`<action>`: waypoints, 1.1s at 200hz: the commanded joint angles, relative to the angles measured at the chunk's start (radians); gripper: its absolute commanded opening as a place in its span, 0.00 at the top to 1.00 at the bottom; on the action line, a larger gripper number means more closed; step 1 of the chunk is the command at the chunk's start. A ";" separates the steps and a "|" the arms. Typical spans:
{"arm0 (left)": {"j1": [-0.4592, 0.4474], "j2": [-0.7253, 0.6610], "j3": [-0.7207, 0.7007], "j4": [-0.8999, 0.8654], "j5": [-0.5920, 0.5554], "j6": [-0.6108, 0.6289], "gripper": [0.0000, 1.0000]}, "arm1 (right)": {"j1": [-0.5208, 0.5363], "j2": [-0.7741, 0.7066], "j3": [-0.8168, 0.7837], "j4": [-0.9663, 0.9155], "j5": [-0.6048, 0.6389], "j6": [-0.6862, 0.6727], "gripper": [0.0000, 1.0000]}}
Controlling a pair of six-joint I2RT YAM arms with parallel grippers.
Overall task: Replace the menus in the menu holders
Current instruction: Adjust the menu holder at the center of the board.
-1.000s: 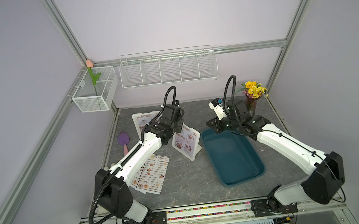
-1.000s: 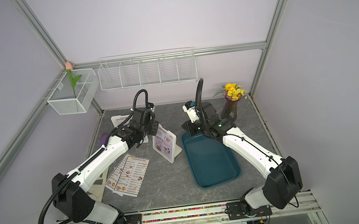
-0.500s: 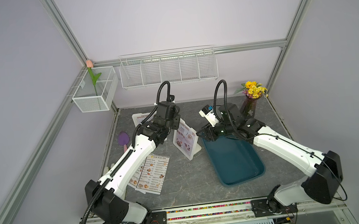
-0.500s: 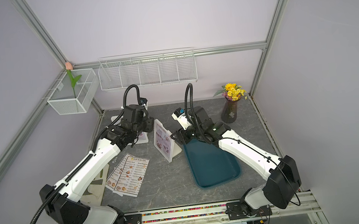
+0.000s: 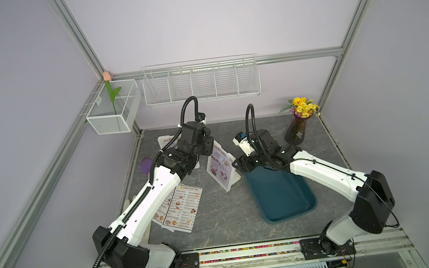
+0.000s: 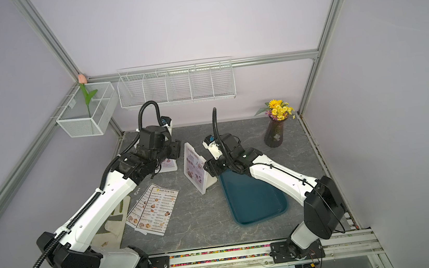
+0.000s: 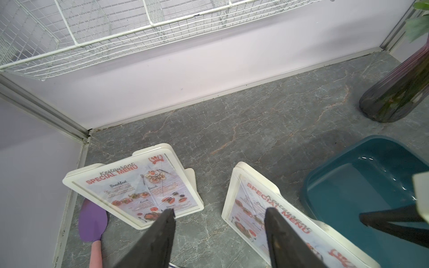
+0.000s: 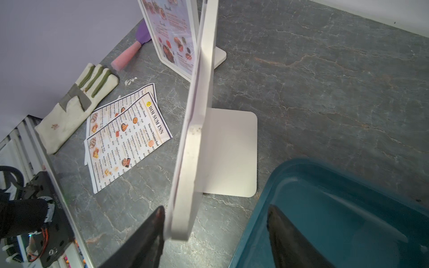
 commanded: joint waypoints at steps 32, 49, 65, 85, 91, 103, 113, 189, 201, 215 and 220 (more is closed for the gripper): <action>-0.001 -0.028 0.000 -0.001 0.033 -0.023 0.36 | -0.037 0.069 0.000 0.109 -0.005 -0.136 0.28; -0.001 -0.028 0.001 -0.001 0.036 -0.026 0.36 | -0.055 0.088 0.017 0.118 -0.011 -0.162 0.27; -0.002 -0.027 0.002 0.000 0.040 -0.028 0.36 | -0.076 0.106 0.034 0.128 -0.028 -0.188 0.27; 0.000 -0.024 -0.004 0.002 0.043 -0.030 0.36 | -0.094 0.133 0.054 0.154 -0.041 -0.216 0.27; -0.001 -0.023 -0.004 0.002 0.046 -0.032 0.37 | -0.097 0.142 0.061 0.156 -0.043 -0.221 0.27; -0.002 -0.019 -0.008 0.001 0.052 -0.034 0.37 | -0.100 0.159 0.083 0.152 -0.043 -0.229 0.27; -0.001 -0.017 -0.015 0.000 0.058 -0.037 0.38 | -0.100 0.167 0.094 0.150 -0.037 -0.235 0.27; -0.001 -0.064 -0.144 0.025 0.108 -0.095 0.39 | -0.115 0.194 0.152 0.112 0.016 -0.229 0.26; -0.001 -0.075 -0.165 0.027 0.126 -0.095 0.39 | -0.111 0.158 0.126 0.102 0.021 -0.215 0.26; -0.001 -0.089 -0.198 0.033 0.145 -0.100 0.39 | -0.101 0.091 0.054 0.128 0.029 -0.188 0.25; -0.002 -0.094 -0.210 0.035 0.148 -0.107 0.39 | -0.101 0.065 0.026 0.139 0.027 -0.178 0.24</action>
